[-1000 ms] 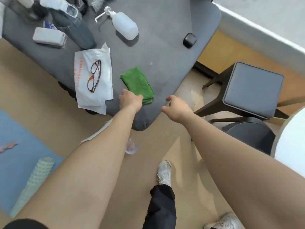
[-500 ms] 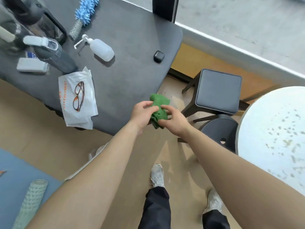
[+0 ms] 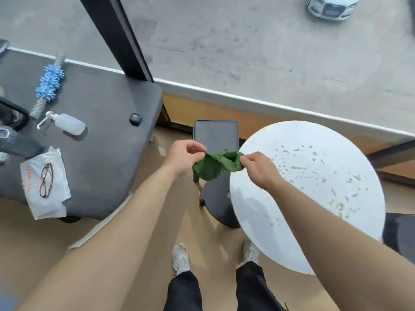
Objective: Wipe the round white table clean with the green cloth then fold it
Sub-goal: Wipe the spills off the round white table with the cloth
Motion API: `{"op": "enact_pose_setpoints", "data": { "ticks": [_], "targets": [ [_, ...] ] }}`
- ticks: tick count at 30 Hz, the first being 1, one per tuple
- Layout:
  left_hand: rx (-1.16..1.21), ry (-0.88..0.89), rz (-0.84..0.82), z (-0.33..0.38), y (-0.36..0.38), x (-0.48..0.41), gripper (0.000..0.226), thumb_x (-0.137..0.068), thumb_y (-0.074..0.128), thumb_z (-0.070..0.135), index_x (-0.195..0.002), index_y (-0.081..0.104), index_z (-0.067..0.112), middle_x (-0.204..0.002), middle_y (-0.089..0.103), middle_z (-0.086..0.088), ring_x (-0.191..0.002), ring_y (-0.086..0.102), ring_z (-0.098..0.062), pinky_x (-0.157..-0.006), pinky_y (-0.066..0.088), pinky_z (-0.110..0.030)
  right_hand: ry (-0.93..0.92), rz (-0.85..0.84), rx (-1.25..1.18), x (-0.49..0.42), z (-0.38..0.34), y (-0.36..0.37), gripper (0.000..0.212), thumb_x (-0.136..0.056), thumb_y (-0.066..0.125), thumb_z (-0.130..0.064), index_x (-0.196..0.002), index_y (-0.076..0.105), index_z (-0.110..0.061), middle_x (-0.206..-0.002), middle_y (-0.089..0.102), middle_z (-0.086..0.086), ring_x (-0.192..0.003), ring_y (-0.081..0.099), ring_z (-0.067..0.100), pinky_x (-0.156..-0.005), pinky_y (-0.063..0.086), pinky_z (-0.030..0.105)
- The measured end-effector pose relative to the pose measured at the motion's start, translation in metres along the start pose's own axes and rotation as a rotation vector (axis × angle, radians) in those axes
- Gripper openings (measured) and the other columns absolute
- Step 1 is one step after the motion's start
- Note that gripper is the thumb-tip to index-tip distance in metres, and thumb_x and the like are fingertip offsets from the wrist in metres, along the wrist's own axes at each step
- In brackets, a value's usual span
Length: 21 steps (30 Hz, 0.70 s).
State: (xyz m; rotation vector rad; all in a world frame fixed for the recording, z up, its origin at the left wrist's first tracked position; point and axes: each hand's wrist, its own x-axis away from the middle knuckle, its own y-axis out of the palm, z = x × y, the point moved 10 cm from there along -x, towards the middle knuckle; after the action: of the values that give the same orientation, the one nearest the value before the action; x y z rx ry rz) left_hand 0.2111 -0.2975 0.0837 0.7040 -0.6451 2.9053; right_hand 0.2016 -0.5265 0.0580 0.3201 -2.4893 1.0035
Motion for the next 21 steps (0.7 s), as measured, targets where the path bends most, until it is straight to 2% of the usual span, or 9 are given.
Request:
{"op": "enact_pose_setpoints", "data": {
  "ticks": [1,3,6,8,11,13,15,18,21],
  "targets": [
    [-0.067,0.032,-0.004,0.022,0.011,0.000,0.015,-0.089,0.071,0.004,-0.088,0.074,0.018,-0.083,0.070,0.004,-0.075,0.061,-0.006,-0.063,0.045,-0.010,0.007,0.045,-0.006,0.004,0.009,-0.029,0.043,-0.097,0.044,-0.031,-0.058,0.038,-0.014,-0.067,0.041,0.001,-0.061,0.038,0.021,-0.060,0.033,0.037],
    [-0.164,0.089,-0.020,0.064,0.035,-0.003,0.013,-0.089,0.070,0.008,-0.089,0.073,0.020,-0.086,0.070,0.004,-0.078,0.062,-0.008,-0.069,0.047,-0.017,0.044,0.134,-0.025,0.010,0.031,-0.087,0.045,-0.099,0.043,-0.033,-0.056,0.044,-0.018,-0.079,0.051,0.003,-0.073,0.049,0.023,-0.068,0.041,0.039],
    [-0.283,0.102,-0.111,0.112,0.080,-0.009,0.013,-0.089,0.069,0.012,-0.086,0.070,0.024,-0.084,0.070,0.004,-0.075,0.063,-0.013,-0.072,0.051,-0.026,0.142,0.220,-0.165,0.006,0.071,-0.156,0.047,-0.095,0.043,-0.043,-0.076,0.061,-0.004,-0.076,0.063,0.011,-0.075,0.060,0.033,-0.069,0.047,0.038],
    [-0.304,0.076,-0.245,0.129,0.122,-0.013,0.012,-0.090,0.069,0.011,-0.087,0.069,0.023,-0.084,0.070,0.002,-0.073,0.062,-0.014,-0.070,0.050,-0.025,0.212,0.279,-0.421,0.000,0.099,-0.189,0.051,-0.089,0.045,-0.049,-0.090,0.068,-0.004,-0.095,0.073,0.016,-0.089,0.070,0.038,-0.078,0.054,0.041],
    [-0.251,0.068,-0.376,0.145,0.186,-0.023,0.016,-0.092,0.066,0.009,-0.092,0.069,0.025,-0.085,0.066,-0.001,-0.078,0.059,-0.018,-0.073,0.050,-0.031,0.248,0.352,-0.764,-0.010,0.127,-0.217,0.038,-0.101,0.046,-0.038,-0.101,0.067,-0.006,-0.098,0.068,0.008,-0.090,0.070,0.028,-0.079,0.055,0.041],
    [-0.204,0.067,-0.419,0.154,0.227,-0.032,0.022,-0.094,0.060,0.009,-0.102,0.070,0.027,-0.090,0.069,-0.002,-0.079,0.060,-0.017,-0.073,0.051,-0.031,0.251,0.496,-0.869,-0.013,0.146,-0.239,0.041,-0.101,0.047,-0.039,-0.091,0.061,-0.002,-0.087,0.058,0.007,-0.079,0.059,0.028,-0.069,0.053,0.042],
    [-0.124,0.040,-0.478,0.159,0.269,-0.039,0.028,-0.096,0.057,0.007,-0.111,0.070,0.027,-0.095,0.073,-0.004,-0.080,0.062,-0.016,-0.074,0.051,-0.029,0.217,0.681,-0.836,-0.011,0.166,-0.265,0.048,-0.097,0.046,-0.043,-0.080,0.052,0.001,-0.073,0.048,0.006,-0.067,0.045,0.022,-0.061,0.040,0.038],
    [-0.040,-0.004,-0.570,0.153,0.331,-0.054,0.026,-0.096,0.057,0.005,-0.108,0.072,0.022,-0.094,0.072,-0.003,-0.080,0.059,-0.018,-0.074,0.048,-0.029,0.194,0.875,-0.642,-0.006,0.193,-0.292,0.047,-0.103,0.044,-0.037,-0.063,0.034,-0.014,-0.060,0.036,-0.005,-0.054,0.032,0.008,-0.056,0.030,0.029],
    [-0.021,-0.049,-0.615,0.128,0.376,-0.075,0.024,-0.093,0.061,0.009,-0.108,0.072,0.024,-0.102,0.070,-0.003,-0.084,0.062,-0.018,-0.077,0.050,-0.030,0.130,0.988,-0.432,-0.011,0.214,-0.302,0.046,-0.104,0.044,-0.030,-0.061,0.031,-0.019,-0.067,0.037,-0.006,-0.060,0.037,0.010,-0.058,0.026,0.029]
  ]
}}
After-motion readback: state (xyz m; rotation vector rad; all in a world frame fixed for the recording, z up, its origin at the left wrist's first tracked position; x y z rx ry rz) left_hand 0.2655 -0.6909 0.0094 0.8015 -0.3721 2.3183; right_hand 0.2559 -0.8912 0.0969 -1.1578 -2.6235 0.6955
